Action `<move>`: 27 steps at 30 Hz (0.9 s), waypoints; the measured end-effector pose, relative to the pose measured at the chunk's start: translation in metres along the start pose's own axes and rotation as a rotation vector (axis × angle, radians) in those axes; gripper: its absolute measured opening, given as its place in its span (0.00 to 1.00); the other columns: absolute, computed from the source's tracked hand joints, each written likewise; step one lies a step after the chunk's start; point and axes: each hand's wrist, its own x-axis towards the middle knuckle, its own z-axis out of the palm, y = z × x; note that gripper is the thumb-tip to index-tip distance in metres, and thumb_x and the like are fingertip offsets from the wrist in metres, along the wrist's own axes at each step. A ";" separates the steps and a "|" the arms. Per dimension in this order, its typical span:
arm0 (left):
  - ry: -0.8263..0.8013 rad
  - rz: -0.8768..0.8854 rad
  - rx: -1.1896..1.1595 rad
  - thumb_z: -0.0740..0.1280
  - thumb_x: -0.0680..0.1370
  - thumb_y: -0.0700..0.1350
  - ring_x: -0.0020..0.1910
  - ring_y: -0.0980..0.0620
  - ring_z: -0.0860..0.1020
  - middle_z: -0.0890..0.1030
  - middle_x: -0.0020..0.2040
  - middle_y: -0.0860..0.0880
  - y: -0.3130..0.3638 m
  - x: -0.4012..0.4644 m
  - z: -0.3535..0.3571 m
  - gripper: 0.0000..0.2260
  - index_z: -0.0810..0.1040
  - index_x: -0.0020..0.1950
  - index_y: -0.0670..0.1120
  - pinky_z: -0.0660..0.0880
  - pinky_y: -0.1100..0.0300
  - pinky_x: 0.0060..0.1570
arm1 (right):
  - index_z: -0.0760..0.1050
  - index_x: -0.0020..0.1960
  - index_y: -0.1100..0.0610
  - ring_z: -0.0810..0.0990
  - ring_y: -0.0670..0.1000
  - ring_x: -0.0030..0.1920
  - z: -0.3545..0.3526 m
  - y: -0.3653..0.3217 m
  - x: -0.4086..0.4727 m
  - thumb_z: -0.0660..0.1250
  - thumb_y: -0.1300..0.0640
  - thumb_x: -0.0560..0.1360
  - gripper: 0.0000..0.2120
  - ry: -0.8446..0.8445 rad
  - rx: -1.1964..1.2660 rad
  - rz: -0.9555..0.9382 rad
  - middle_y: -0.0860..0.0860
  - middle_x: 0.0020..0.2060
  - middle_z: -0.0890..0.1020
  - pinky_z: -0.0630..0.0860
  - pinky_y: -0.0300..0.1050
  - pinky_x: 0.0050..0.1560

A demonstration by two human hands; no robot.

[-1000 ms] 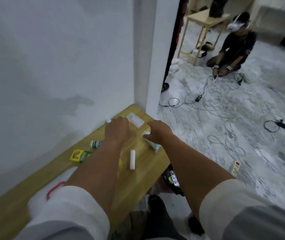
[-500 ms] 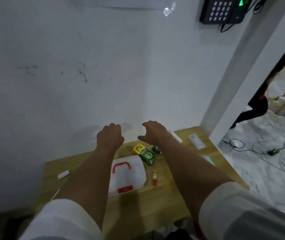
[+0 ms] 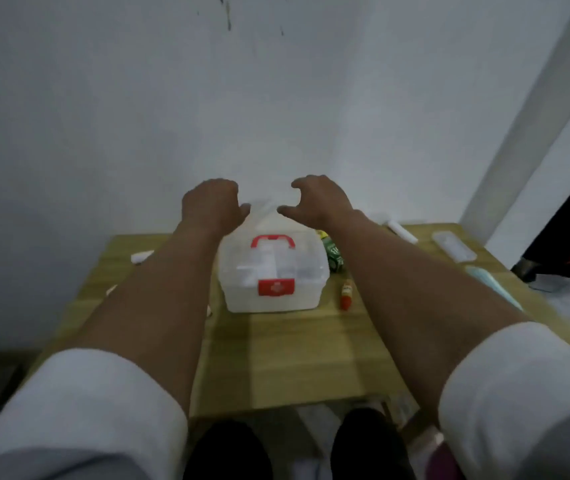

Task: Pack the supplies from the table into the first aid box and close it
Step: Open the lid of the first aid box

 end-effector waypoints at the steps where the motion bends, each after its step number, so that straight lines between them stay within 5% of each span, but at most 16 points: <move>1: 0.022 -0.011 -0.034 0.67 0.78 0.60 0.61 0.42 0.78 0.81 0.62 0.45 0.001 -0.016 -0.007 0.22 0.80 0.64 0.47 0.75 0.50 0.54 | 0.74 0.73 0.57 0.74 0.57 0.71 -0.004 -0.005 -0.014 0.70 0.37 0.76 0.34 0.020 0.006 -0.006 0.55 0.69 0.78 0.73 0.53 0.67; 11: 0.006 -0.070 -0.297 0.67 0.79 0.59 0.69 0.44 0.74 0.75 0.71 0.46 -0.008 -0.134 -0.032 0.27 0.73 0.74 0.48 0.72 0.49 0.62 | 0.70 0.76 0.55 0.72 0.56 0.73 -0.007 -0.024 -0.122 0.67 0.37 0.77 0.33 -0.011 -0.003 -0.064 0.54 0.73 0.75 0.71 0.53 0.71; 22: -0.140 -0.049 -0.443 0.78 0.71 0.57 0.81 0.50 0.52 0.57 0.82 0.49 -0.009 -0.148 0.025 0.46 0.59 0.82 0.50 0.61 0.47 0.74 | 0.62 0.80 0.47 0.63 0.57 0.78 0.063 -0.007 -0.131 0.76 0.40 0.70 0.44 -0.017 -0.093 -0.196 0.54 0.79 0.65 0.65 0.60 0.75; 27: -0.092 -0.044 -0.415 0.80 0.68 0.55 0.74 0.49 0.68 0.67 0.77 0.51 -0.014 -0.140 0.046 0.44 0.63 0.79 0.53 0.73 0.50 0.62 | 0.61 0.79 0.47 0.64 0.58 0.78 0.087 0.003 -0.127 0.74 0.38 0.72 0.41 0.100 -0.139 -0.230 0.54 0.77 0.67 0.66 0.64 0.74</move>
